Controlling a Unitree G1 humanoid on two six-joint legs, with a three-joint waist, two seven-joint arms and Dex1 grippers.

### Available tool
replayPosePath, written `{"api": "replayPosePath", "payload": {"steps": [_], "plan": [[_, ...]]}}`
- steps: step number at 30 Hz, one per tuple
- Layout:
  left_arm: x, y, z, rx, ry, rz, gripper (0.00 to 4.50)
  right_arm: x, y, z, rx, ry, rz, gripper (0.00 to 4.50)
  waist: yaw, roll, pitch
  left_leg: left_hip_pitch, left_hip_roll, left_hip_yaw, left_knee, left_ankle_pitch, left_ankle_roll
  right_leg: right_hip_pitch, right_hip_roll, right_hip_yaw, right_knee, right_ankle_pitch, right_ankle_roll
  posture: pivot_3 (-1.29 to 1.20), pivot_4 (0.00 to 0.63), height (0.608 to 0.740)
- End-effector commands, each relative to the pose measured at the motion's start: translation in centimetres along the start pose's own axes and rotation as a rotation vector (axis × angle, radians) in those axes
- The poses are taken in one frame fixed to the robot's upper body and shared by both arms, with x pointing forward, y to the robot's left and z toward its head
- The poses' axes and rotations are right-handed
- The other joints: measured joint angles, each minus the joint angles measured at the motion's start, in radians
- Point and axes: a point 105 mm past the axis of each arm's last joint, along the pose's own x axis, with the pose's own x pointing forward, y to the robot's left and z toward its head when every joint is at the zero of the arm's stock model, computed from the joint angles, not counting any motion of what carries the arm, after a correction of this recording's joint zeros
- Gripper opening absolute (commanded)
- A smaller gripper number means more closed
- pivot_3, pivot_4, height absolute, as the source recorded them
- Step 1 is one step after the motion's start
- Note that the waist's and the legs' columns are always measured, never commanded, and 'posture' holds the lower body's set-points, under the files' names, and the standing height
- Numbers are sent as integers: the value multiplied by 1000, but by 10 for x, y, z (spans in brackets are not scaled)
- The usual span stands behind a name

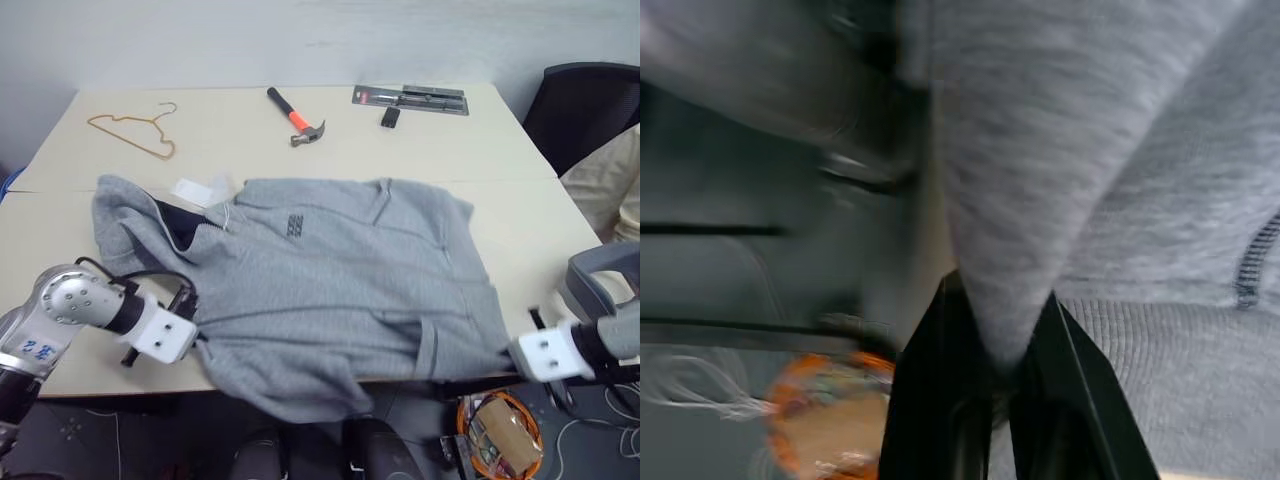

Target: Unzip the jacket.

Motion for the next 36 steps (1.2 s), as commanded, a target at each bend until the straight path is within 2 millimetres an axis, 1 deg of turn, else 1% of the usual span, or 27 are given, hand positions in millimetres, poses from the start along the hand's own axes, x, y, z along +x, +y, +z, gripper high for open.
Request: {"api": "replayPosePath", "payload": {"steps": [1,3,6,8,12,14,15,17,19,21,26,27,28,30,32,34,36], "plan": [[-7,-29,8,-26,-33,-117,62,-6,8,13,3,10,-11,0,-4,0,0,3,0,0,-1,-2,1,3,0,0,-1,0,0,0,150,740],[-4,-39,17,-38,-63,-146,62,-3,8,12,22,17,-66,0,-4,0,0,10,1,0,-2,-4,2,11,0,-1,-3,-1,-1,0,150,740],[7,-40,30,-53,-104,-129,62,-2,4,4,10,64,-129,0,4,-1,0,10,0,-1,-1,-5,2,11,0,-1,-3,-1,-1,0,150,740],[11,-36,34,-59,-107,-110,62,-3,0,2,3,76,-156,0,9,-1,0,10,0,-1,-1,-5,2,11,0,-1,-3,-1,-1,0,150,740],[12,-22,31,-90,-76,-45,62,-6,-11,7,-9,60,-215,0,8,-1,0,9,-1,-1,0,-4,0,11,1,-2,-3,-1,-1,0,150,740],[12,-18,32,-107,-87,-22,513,-8,-18,5,-10,72,-261,0,7,-1,0,9,-1,-1,0,-3,-1,11,1,-1,-3,-1,-1,0,150,740],[12,-18,34,-128,-101,-25,725,-9,-20,3,1,84,-269,305,6,-1,0,9,-1,-1,0,-3,-2,11,1,-1,-3,-1,-1,0,150,740],[11,-21,39,-152,-126,-41,1354,-10,-19,1,22,97,-248,911,5,-1,0,9,0,0,0,-3,-2,10,2,-1,-3,-1,-1,0,150,740],[9,-22,44,-173,-149,-38,2017,-12,-13,2,30,100,-212,1634,7,-1,0,9,0,0,0,-3,-3,10,2,-1,-3,-1,0,0,150,740],[3,-24,47,-217,-172,-38,2677,-17,-17,3,41,101,-238,2362,7,-1,0,9,0,-1,0,-3,-3,10,1,-1,-3,-2,0,0,150,740],[-25,-12,55,-422,-295,19,4302,-30,-21,7,63,95,-272,4134,6,-1,0,9,0,-1,0,-3,-3,11,1,-1,-2,-2,0,0,150,740],[-33,-7,58,-479,-342,36,4500,-32,-22,9,63,89,-284,4480,6,-1,0,9,0,-1,0,-3,-3,11,1,-1,-2,-2,0,0,150,740],[-38,-4,61,-516,-375,45,4500,-33,-23,10,64,85,-292,4480,7,-1,0,9,0,-1,0,-3,-3,11,1,-1,-3,-2,0,0,150,740],[-58,16,64,-648,-499,128,4500,-40,-29,20,85,28,-327,4480,8,-1,0,9,0,-2,0,-3,-3,11,1,-2,-3,-2,0,0,150,740],[-72,30,67,-734,-595,166,4500,-46,-34,32,112,-37,-352,4480,8,-1,0,8,0,-3,1,-2,-3,11,1,-2,-2,-2,0,0,150,740],[-85,51,63,-818,-675,254,4500,-55,-42,50,147,-139,-391,4480,7,-1,0,9,0,-3,1,-2,-3,11,1,-2,-2,-2,1,0,150,740],[-95,81,51,-924,-740,384,4500,-65,-51,68,187,-251,-426,4480,8,-1,0,9,-1,-3,1,-2,-4,11,1,-2,-1,-2,1,0,150,740]]}}
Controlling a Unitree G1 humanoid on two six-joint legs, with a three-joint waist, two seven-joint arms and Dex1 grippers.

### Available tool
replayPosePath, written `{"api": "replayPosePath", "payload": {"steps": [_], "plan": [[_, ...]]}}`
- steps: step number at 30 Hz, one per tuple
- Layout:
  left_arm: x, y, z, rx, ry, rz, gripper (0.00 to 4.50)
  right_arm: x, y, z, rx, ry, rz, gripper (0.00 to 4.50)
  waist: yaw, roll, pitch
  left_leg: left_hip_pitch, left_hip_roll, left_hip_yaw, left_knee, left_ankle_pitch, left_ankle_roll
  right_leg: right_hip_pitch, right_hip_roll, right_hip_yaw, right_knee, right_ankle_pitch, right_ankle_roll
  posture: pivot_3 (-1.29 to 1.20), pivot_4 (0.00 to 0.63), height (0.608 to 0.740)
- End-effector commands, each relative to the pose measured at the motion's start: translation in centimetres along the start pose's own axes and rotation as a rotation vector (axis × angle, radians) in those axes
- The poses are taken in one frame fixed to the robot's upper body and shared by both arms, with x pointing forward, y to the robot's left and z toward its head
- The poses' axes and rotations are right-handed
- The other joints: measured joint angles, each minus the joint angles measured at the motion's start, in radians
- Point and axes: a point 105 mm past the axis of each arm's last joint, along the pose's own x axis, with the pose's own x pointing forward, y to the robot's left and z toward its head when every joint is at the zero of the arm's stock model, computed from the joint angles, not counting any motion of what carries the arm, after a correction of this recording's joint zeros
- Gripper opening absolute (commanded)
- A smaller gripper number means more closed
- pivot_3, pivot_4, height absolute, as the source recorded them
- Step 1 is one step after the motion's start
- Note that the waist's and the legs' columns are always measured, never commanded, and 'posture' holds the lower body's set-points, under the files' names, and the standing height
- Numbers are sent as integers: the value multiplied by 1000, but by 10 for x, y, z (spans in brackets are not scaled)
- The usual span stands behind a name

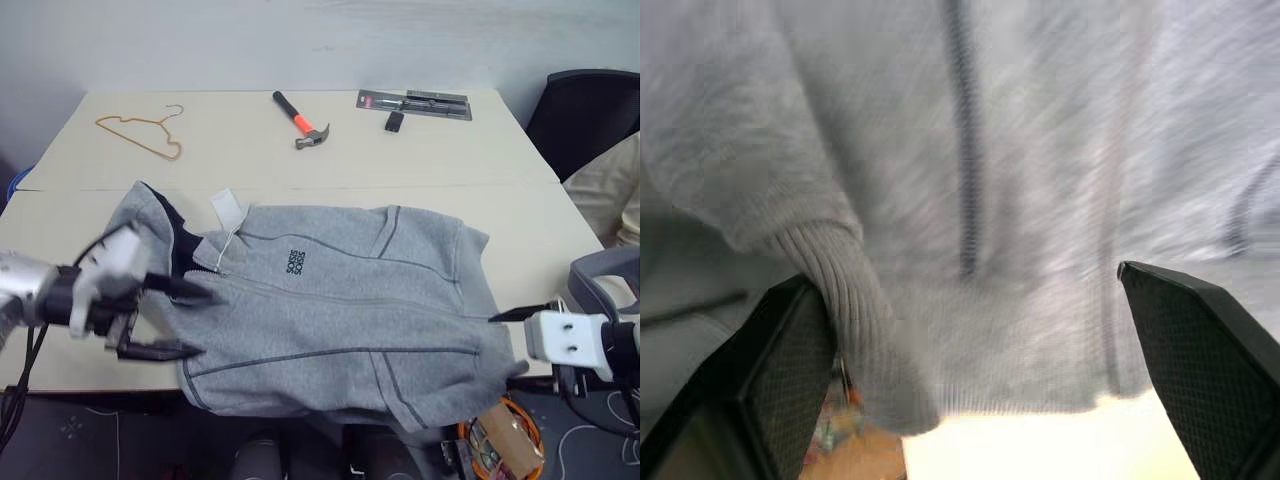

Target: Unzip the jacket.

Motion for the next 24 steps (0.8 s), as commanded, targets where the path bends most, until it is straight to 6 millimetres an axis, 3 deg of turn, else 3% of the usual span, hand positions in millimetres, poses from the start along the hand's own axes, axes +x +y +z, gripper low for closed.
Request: {"api": "replayPosePath", "payload": {"steps": [1,5,10,16,24], "plan": [[-2,33,19,-156,-138,148,4500,-12,-12,38,56,-167,-56,4480,0,0,0,0,0,-1,0,0,0,0,0,0,1,0,0,0,150,740],[5,93,34,-423,-206,364,4500,-18,-28,69,131,-320,-108,4480,3,-2,1,-1,-1,-2,2,0,0,0,0,-1,2,0,0,0,150,740],[23,133,30,-585,-139,530,4500,-13,-32,81,138,-351,-119,4480,6,-4,1,-4,-1,-1,2,0,0,-2,-1,-1,-1,0,1,0,150,740],[47,153,25,-690,-30,614,4500,-9,-29,84,125,-341,-122,4480,5,-6,2,-8,-2,-1,3,0,0,-5,-1,-1,0,0,2,0,150,740],[54,169,18,-607,188,762,4500,-5,-21,95,112,-378,-113,4480,3,-6,2,-7,-2,-1,3,1,-1,-5,-1,-1,1,0,2,0,150,740]]}}
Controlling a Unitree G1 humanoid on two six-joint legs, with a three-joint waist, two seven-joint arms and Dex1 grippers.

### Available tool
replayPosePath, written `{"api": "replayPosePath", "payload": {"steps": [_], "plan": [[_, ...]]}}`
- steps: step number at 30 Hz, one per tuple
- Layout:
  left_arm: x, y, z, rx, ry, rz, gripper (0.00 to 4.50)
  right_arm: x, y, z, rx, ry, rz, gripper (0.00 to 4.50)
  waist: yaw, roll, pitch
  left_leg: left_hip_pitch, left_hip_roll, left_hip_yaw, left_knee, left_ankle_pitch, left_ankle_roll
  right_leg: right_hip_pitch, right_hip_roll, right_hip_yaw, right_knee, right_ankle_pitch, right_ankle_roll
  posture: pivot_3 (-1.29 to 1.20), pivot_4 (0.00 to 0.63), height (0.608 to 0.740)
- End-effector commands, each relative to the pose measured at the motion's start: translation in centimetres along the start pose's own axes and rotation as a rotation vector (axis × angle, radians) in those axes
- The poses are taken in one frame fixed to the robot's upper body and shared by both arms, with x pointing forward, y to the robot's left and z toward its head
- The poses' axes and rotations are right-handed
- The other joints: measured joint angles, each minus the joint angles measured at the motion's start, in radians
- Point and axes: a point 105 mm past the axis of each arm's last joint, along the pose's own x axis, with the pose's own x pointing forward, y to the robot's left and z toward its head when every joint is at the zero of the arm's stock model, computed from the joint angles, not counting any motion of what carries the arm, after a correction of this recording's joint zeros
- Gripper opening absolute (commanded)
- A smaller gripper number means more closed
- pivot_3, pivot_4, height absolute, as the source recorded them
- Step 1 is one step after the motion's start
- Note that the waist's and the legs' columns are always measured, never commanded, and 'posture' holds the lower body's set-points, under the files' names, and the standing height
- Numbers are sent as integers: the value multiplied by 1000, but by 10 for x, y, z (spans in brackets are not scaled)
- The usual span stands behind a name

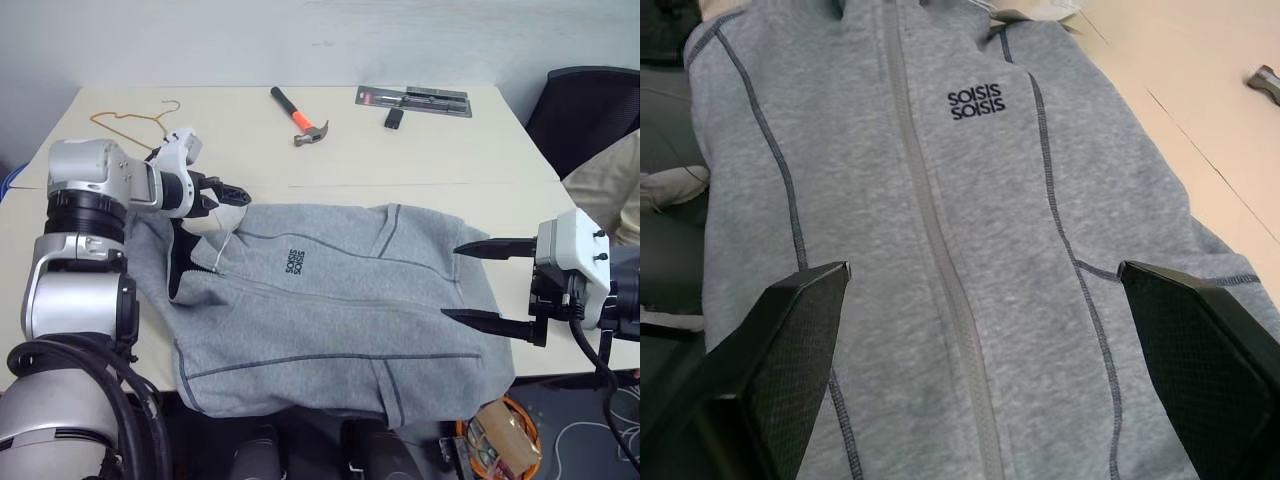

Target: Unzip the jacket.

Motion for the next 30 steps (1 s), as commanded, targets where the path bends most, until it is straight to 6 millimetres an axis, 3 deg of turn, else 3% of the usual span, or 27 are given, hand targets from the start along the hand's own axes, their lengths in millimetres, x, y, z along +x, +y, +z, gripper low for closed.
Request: {"api": "replayPosePath", "payload": {"steps": [1,11,16,27,30], "plan": [[0,6,7,96,13,81,4500,2,3,10,-36,-37,-11,4480,0,0,0,0,0,0,0,0,0,0,0,0,0,0,0,0,150,740],[24,6,-13,333,208,121,4500,22,14,12,-45,-115,-25,4480,2,-1,1,-1,0,0,0,0,0,-1,0,0,0,0,0,0,150,740],[31,7,-14,341,194,137,3358,21,13,12,-54,-113,-31,4500,0,-2,1,-2,0,0,0,0,0,-1,-1,0,0,0,0,0,150,740],[24,13,2,306,96,184,22,23,15,10,-52,-105,-25,4500,0,-2,1,-2,0,0,0,0,0,-2,-1,0,0,0,0,0,150,740],[20,10,17,344,17,187,22,22,15,11,-50,-112,-26,4500,0,-2,1,-2,0,0,0,0,0,-2,0,0,0,0,0,0,150,740]]}}
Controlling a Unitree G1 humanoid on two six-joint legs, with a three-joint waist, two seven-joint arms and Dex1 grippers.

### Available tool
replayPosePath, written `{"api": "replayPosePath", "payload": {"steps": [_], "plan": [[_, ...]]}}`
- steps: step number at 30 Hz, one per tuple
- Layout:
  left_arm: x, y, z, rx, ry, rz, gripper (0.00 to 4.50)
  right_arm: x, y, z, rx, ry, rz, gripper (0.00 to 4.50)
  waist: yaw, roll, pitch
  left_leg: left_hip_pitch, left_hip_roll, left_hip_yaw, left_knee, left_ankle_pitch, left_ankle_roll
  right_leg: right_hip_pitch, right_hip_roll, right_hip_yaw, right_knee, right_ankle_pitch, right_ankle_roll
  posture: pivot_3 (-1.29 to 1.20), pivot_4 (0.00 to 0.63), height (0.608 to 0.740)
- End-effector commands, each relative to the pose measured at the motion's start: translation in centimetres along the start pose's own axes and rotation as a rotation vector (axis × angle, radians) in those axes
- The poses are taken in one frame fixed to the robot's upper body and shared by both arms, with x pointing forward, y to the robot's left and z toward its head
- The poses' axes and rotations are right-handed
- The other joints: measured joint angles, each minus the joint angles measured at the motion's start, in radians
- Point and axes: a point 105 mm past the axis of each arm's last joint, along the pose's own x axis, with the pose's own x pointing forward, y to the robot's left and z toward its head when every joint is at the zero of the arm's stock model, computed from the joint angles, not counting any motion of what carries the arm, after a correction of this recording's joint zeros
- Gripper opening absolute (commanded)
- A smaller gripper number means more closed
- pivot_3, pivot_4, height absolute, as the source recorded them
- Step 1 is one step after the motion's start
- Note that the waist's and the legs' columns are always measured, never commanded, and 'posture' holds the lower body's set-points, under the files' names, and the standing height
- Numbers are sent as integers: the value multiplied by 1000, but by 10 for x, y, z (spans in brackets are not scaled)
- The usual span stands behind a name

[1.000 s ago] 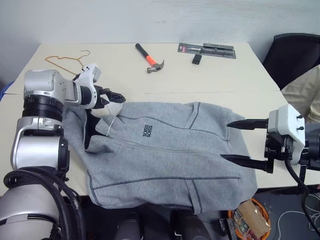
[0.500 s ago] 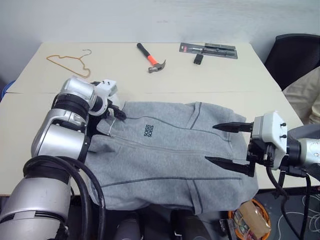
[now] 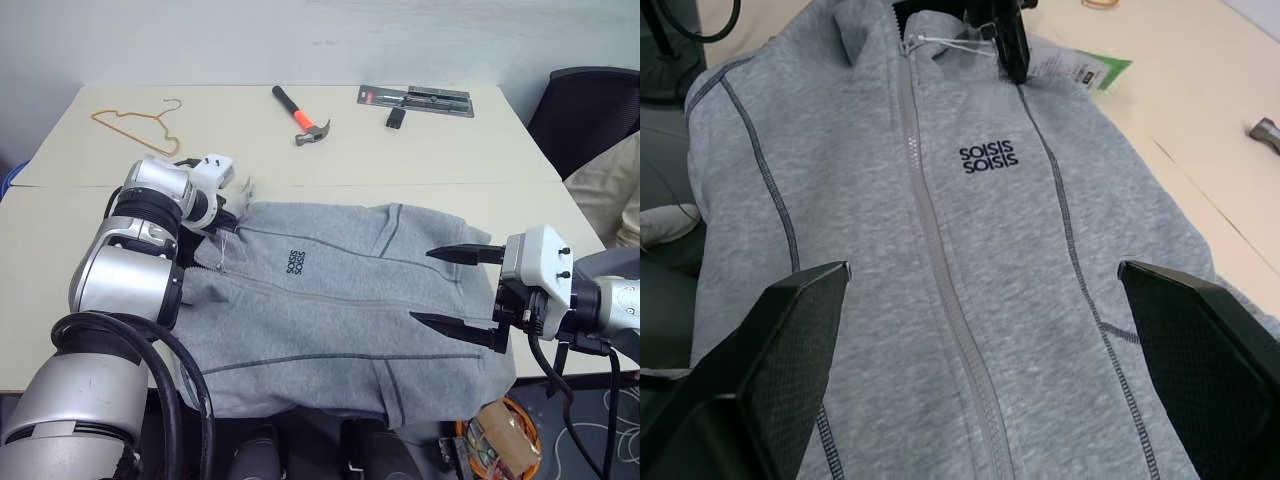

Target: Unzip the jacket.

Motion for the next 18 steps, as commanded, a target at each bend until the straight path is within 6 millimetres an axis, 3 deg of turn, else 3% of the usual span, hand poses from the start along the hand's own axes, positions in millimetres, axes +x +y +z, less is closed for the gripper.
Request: {"api": "replayPosePath", "payload": {"steps": [1,8,14,18], "plan": [[-23,8,38,74,-163,57,22,0,2,9,-44,-28,5,4500,0,0,0,0,0,0,0,0,0,0,0,0,0,0,0,0,150,740],[-55,-10,94,421,-479,70,22,-10,-3,2,-36,13,-24,4500,7,-2,1,0,0,0,0,0,0,0,0,0,0,0,0,0,150,740],[-42,-12,68,349,-376,25,22,-13,-5,1,-28,17,-44,4500,17,-2,1,0,0,1,0,0,0,0,0,0,1,0,0,0,150,740],[-27,-6,53,272,-311,32,948,-12,-5,1,-28,11,-44,4500,21,-2,1,0,0,0,1,1,1,0,0,0,2,0,0,0,150,740]]}}
